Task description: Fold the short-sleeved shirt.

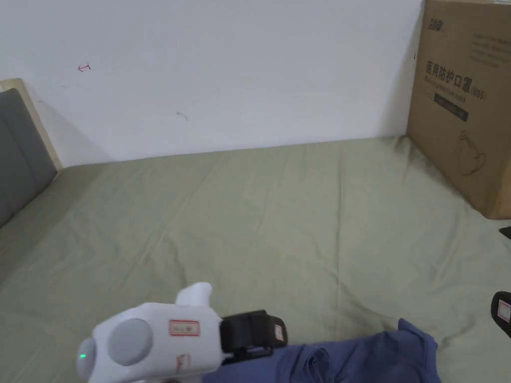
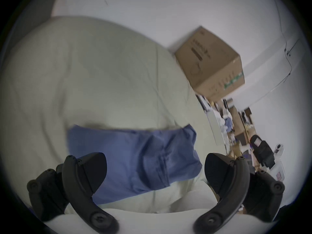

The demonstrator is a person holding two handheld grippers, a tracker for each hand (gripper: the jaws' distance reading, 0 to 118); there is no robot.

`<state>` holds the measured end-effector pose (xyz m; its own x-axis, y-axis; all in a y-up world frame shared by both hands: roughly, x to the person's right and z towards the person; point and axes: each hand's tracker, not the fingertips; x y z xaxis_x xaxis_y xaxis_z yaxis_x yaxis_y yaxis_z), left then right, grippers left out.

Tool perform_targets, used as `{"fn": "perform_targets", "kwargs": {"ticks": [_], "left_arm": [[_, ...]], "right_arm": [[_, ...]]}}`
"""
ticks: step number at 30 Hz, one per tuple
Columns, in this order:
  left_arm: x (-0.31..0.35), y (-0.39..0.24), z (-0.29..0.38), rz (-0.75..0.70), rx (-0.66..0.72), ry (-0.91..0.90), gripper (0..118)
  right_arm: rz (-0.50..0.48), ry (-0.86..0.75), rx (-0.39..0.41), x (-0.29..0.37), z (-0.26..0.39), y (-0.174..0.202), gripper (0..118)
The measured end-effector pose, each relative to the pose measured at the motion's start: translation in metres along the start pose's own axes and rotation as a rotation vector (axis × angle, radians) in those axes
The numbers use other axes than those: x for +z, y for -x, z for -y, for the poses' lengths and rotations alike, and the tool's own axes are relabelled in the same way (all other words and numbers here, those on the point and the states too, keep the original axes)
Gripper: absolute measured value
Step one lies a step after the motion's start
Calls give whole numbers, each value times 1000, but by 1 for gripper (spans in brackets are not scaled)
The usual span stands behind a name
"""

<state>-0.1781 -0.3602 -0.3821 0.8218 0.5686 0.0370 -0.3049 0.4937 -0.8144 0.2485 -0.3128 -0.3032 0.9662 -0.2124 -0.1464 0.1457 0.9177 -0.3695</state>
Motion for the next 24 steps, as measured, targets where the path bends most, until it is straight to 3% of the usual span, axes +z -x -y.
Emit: {"fn": "perform_targets", "kwargs": {"ticks": [2,3,4,5,6,8,11,16,20,23,24], "left_arm": [[14,6,-2,-82,-9,-28,112],[16,10,1,-98,-19,-17,103],[16,13,5,-104,-30,-26,77],[12,13,8,-127,-42,-47,20],[5,12,11,-143,-47,-37,0],[-15,10,19,-200,-35,15,0],[-57,3,29,-57,-14,108,0],[-129,-24,55,-127,-127,247,0],[-149,-43,68,-138,-165,274,0],[-139,-53,64,-23,-157,280,0],[-134,-55,62,76,-153,286,0]], "right_arm": [[-2,5,-19,-3,0,-2,0],[-2,5,-28,-4,1,-3,0],[-3,5,-37,-5,2,-5,0],[-6,8,-48,-5,3,-5,0],[-9,10,-57,-5,3,-6,0],[-12,13,-65,-3,5,-7,0],[-6,19,-60,-1,7,-9,0],[19,27,-33,1,11,-9,0],[21,38,-30,0,11,-11,0],[18,44,-42,-1,12,-13,0],[18,46,-44,-3,12,-13,0]]}}
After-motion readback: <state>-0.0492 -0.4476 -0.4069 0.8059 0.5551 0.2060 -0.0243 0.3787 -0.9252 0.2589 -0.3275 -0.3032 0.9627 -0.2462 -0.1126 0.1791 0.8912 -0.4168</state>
